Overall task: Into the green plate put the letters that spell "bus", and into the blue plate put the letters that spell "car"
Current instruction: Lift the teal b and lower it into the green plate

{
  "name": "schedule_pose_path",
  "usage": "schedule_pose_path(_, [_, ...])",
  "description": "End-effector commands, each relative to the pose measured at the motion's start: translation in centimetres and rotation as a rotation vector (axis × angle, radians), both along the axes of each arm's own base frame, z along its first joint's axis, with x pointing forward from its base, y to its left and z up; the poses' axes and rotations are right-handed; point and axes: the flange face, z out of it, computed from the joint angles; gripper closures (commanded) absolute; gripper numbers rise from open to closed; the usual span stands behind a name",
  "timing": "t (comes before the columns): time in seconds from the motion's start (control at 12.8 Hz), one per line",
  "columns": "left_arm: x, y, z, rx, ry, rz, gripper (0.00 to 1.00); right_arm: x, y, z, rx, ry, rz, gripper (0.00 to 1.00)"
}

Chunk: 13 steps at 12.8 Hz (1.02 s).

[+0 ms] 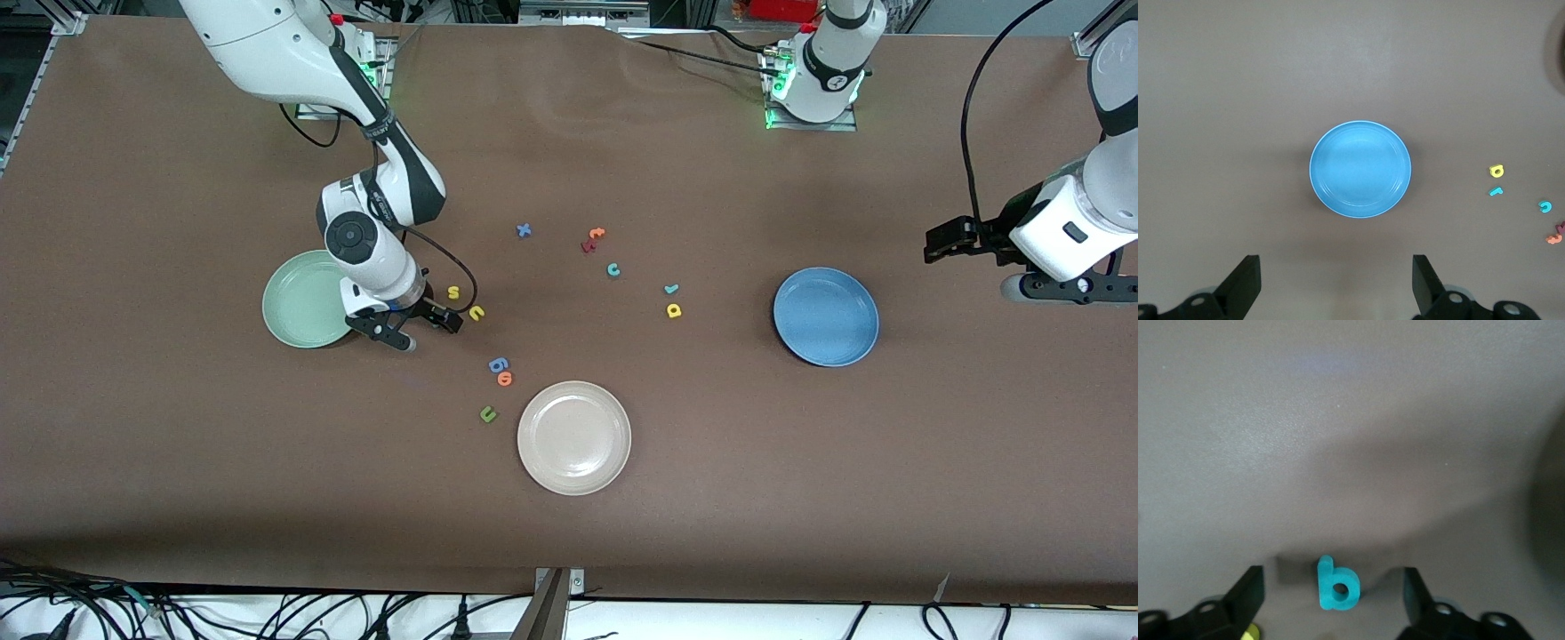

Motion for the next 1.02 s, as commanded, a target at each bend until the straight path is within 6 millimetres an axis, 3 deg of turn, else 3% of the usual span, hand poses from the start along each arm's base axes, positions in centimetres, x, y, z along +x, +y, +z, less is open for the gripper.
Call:
schedule_pose_path(0.0, [-0.26, 0.14, 0.34, 0.03, -0.01, -0.025, 0.0, -0.02, 0.46, -0.07, 0.012, -0.003, -0.007, 0.46])
schedule_pose_path(0.08, [-0.28, 0.14, 0.33, 0.03, -0.008, -0.025, 0.0, -0.05, 0.35, -0.21, 0.01, 0.003, -0.008, 0.51])
schedule_pose_path(0.39, [-0.26, 0.14, 0.34, 0.03, -0.01, -0.025, 0.0, -0.24, 0.48, -0.24, 0.007, 0.02, -0.009, 0.44])
schedule_pose_path(0.55, [-0.26, 0.14, 0.34, 0.03, -0.01, -0.025, 0.0, -0.28, 0.37, -0.31, 0.003, 0.026, -0.009, 0.47])
schedule_pose_path(0.63, [-0.26, 0.14, 0.34, 0.03, -0.01, -0.025, 0.0, -0.23, 0.39, -0.25, 0.004, 0.025, -0.01, 0.58])
schedule_pose_path(0.78, [-0.28, 0.14, 0.33, 0.03, -0.008, -0.025, 0.0, -0.22, 0.32, -0.26, -0.001, 0.039, -0.006, 0.91])
schedule_pose_path(0.86, [-0.26, 0.14, 0.34, 0.03, -0.01, -0.025, 0.0, -0.19, 0.34, -0.21, -0.003, 0.044, -0.006, 1.0])
schedule_pose_path(0.94, [-0.28, 0.14, 0.33, 0.03, -0.008, -0.025, 0.0, -0.16, 0.36, -0.17, -0.004, 0.048, -0.007, 1.0])
